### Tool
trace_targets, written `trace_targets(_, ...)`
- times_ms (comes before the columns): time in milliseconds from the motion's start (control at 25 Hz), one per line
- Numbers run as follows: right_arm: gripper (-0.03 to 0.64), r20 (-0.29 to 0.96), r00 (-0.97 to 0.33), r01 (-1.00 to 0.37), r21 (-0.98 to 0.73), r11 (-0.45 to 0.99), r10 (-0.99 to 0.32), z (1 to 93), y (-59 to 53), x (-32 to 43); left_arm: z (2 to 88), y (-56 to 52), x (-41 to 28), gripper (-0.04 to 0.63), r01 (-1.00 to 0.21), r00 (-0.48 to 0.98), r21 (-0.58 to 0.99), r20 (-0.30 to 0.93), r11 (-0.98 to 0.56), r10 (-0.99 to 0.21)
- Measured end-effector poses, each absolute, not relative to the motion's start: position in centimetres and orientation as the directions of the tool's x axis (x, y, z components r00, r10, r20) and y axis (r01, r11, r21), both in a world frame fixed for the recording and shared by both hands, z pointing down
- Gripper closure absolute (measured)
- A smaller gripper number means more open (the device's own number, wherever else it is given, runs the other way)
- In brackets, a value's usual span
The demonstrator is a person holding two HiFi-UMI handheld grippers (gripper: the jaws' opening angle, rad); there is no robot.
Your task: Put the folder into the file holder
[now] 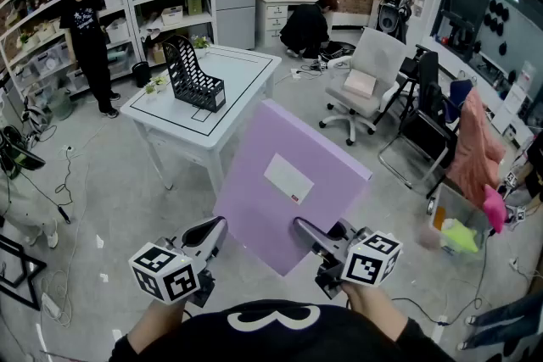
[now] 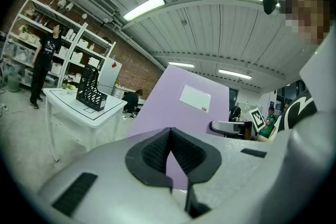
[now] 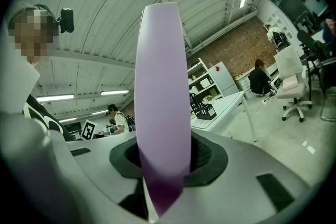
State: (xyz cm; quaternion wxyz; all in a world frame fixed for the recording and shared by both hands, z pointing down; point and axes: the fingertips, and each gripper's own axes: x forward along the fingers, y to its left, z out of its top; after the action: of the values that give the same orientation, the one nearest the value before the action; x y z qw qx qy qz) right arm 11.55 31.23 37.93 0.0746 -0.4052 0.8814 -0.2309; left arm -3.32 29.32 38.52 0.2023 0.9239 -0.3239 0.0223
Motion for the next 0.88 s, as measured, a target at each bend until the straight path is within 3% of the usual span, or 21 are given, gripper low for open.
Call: trace_targets(880, 0.469, 0.098, -0.61, -0.723, -0.474, 0.502, -0.786, 40.6, 27.2, 12.0, 42.6, 24.7, -3.7, 0.589, -0.593, 0.803, 0.406, 0.229, -0.696, -0.55)
